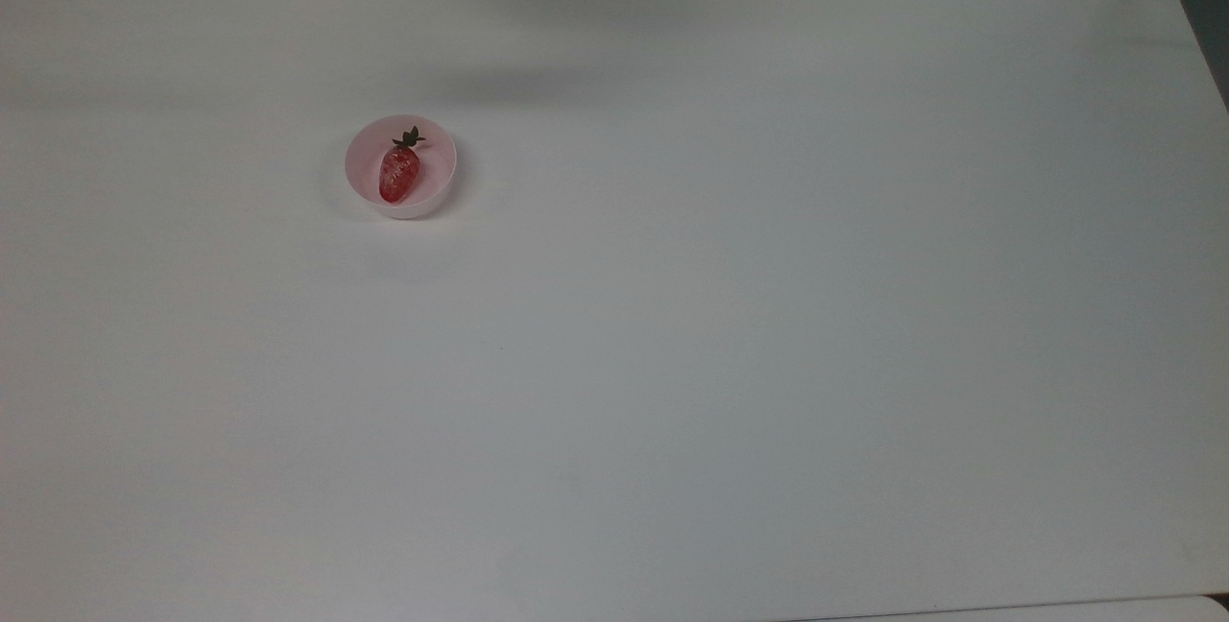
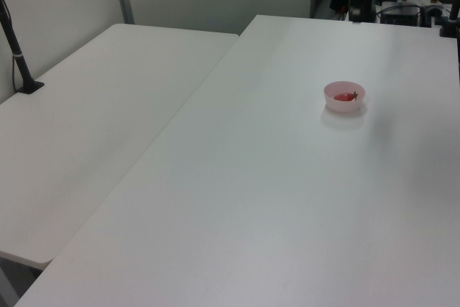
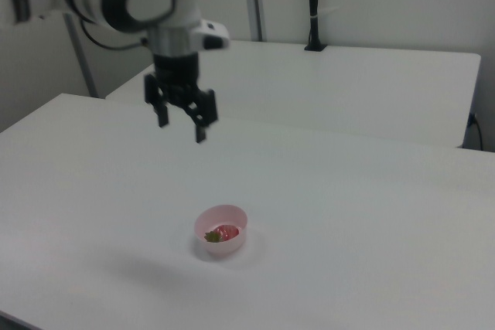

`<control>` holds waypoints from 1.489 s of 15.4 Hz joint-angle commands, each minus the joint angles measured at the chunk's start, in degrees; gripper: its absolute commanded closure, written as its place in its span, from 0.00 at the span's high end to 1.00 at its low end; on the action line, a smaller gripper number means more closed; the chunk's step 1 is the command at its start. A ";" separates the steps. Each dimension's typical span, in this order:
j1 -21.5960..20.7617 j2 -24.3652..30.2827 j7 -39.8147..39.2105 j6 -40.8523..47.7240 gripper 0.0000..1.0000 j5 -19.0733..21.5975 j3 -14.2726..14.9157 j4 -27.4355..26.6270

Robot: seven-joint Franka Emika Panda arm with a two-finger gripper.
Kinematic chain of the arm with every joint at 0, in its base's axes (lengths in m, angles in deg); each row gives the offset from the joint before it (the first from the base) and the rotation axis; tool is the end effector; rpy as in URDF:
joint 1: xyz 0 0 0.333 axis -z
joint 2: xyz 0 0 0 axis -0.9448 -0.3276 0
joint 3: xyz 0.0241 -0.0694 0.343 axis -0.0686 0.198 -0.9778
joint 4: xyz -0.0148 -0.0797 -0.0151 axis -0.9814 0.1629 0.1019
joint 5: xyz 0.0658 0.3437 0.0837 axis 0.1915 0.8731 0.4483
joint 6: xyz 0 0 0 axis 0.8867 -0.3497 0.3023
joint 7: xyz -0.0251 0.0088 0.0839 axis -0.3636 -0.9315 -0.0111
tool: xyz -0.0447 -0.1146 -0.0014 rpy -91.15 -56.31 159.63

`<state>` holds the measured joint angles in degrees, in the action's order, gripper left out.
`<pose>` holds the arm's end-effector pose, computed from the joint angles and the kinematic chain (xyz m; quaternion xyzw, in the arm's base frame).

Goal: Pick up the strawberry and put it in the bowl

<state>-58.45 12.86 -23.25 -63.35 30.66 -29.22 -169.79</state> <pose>0.5024 -0.0999 0.6061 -0.9974 0.0467 0.0320 0.0438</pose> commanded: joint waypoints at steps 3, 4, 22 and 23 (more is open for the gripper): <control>-15.03 7.76 10.84 5.57 1.00 0.84 9.69 0.08; -16.45 7.67 11.02 5.57 1.00 0.84 10.84 0.08; -15.68 3.99 2.75 -4.89 1.00 -3.11 8.92 0.08; -14.89 3.72 3.63 -4.89 1.00 -3.29 8.31 0.17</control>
<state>-74.19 17.43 -21.21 -68.08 28.57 -19.48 -169.37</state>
